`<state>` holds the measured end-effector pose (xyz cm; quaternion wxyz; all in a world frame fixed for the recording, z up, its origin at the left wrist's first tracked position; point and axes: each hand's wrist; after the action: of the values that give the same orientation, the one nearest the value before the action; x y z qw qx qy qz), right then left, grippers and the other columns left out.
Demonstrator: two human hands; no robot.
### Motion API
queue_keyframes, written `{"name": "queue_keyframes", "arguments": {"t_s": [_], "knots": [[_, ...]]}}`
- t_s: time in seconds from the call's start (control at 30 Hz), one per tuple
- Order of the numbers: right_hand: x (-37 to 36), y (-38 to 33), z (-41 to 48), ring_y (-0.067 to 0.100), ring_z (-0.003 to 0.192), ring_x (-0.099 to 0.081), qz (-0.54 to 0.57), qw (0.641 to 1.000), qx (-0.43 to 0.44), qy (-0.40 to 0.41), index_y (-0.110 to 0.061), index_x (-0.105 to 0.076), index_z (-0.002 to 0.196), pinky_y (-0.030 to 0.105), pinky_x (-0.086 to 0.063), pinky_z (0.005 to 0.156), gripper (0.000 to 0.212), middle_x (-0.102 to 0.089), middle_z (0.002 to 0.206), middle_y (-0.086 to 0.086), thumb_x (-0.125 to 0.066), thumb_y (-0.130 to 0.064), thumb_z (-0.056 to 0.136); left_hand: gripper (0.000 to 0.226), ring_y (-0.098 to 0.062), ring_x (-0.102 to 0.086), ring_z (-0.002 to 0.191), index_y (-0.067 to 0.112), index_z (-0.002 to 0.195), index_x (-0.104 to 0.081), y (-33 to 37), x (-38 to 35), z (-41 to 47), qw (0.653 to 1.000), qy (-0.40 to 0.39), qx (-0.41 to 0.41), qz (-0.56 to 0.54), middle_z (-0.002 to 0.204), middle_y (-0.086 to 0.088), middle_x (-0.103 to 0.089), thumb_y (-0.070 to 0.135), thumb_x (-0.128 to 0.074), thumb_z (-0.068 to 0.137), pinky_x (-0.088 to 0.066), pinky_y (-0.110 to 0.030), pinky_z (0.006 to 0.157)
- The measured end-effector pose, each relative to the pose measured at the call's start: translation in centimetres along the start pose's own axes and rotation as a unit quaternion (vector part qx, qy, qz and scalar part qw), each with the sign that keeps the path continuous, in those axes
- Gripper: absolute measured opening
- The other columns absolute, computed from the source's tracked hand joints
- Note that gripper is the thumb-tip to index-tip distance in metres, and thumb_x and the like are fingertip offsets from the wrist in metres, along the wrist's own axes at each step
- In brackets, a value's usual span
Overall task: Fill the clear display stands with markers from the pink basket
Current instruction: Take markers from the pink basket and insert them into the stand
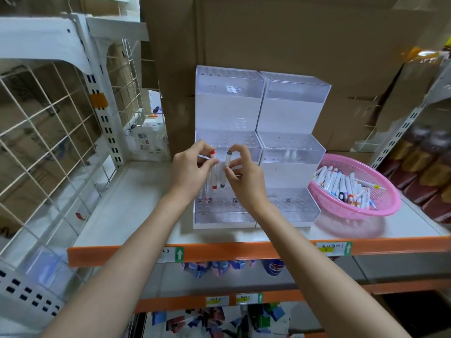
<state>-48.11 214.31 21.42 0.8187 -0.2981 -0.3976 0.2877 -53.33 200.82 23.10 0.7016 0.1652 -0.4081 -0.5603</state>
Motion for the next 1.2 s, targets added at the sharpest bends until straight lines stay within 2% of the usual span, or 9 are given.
{"name": "queue_keyframes", "arguments": {"t_s": [0.2,0.53,0.7,0.87,1.07,1.13,1.2], "knots": [[-0.3,0.2,0.2,0.012,0.068,-0.066,-0.004,1.000,-0.001,-0.005,-0.022,-0.046,0.114,0.022,-0.053,0.058,0.032,-0.058,0.074,-0.010,-0.061,-0.005,0.091,0.013,-0.012,-0.067,0.069,0.007,0.087,-0.062,-0.3,0.1,-0.3,0.999,0.014,-0.027,0.019,0.080,0.006,-0.065,0.010,-0.073,0.081,-0.054,-0.027,0.067],[-0.7,0.3,0.1,0.009,0.065,-0.066,-0.009,1.000,0.000,-0.004,-0.023,-0.046,0.114,0.030,-0.055,0.061,0.032,-0.061,0.073,-0.011,-0.062,-0.008,0.091,0.013,-0.013,-0.068,0.074,0.008,0.088,-0.064,-1.0,-0.6,-0.3,0.999,-0.006,-0.039,0.025,0.081,0.003,-0.068,0.010,-0.074,0.080,-0.056,-0.035,0.068],[-0.5,0.5,0.0,0.009,0.066,-0.066,-0.017,1.000,-0.004,-0.006,-0.023,-0.046,0.112,0.031,-0.055,0.062,0.033,-0.061,0.072,-0.013,-0.063,-0.006,0.089,0.014,-0.022,-0.065,0.073,0.008,0.087,-0.064,-1.8,-1.0,-0.4,0.997,-0.021,-0.053,0.058,0.076,-0.002,-0.069,0.011,-0.075,0.078,-0.054,-0.041,0.066],[-0.6,0.7,0.0,0.008,0.067,-0.067,-0.017,1.000,-0.007,-0.005,-0.033,-0.042,0.106,0.036,-0.057,0.067,0.040,-0.063,0.072,-0.015,-0.063,-0.004,0.089,0.015,-0.025,-0.059,0.070,0.005,0.077,-0.066,-2.1,-1.1,-0.9,0.988,-0.036,-0.093,0.115,0.072,-0.006,-0.065,0.005,-0.079,0.071,-0.048,-0.032,0.060],[-0.6,0.9,-0.4,0.009,0.067,-0.066,-0.014,1.000,-0.004,-0.006,-0.021,-0.046,0.110,0.038,-0.057,0.066,0.033,-0.062,0.073,-0.016,-0.062,-0.003,0.088,0.008,-0.031,-0.057,0.069,0.000,0.073,-0.070,-2.7,-1.6,-0.8,0.979,-0.050,-0.132,0.145,0.072,-0.010,-0.062,-0.001,-0.077,0.069,-0.049,-0.032,0.061],[-0.6,0.8,-0.4,0.010,0.067,-0.066,-0.018,1.000,-0.003,-0.006,-0.020,-0.047,0.111,0.039,-0.056,0.066,0.032,-0.060,0.073,-0.017,-0.062,-0.002,0.089,0.005,-0.030,-0.057,0.070,0.000,0.077,-0.072,-2.8,-1.6,-1.1,0.976,-0.046,-0.149,0.150,0.073,-0.011,-0.061,0.003,-0.070,0.074,-0.051,-0.034,0.061],[-0.6,0.7,-0.3,0.011,0.067,-0.065,-0.020,1.000,-0.005,-0.007,-0.020,-0.047,0.111,0.039,-0.056,0.066,0.031,-0.059,0.072,-0.018,-0.062,-0.003,0.089,0.013,-0.030,-0.057,0.072,-0.001,0.082,-0.073,-2.9,-1.6,-1.3,0.974,-0.037,-0.160,0.159,0.077,-0.011,-0.061,0.008,-0.064,0.079,-0.051,-0.033,0.062]]}}
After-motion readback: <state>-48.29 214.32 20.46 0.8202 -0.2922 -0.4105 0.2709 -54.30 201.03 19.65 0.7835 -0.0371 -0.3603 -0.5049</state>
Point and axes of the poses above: each hand's wrist, its own z-axis towards the middle knuckle, its own x-axis out of the back of the hand, y = z × x
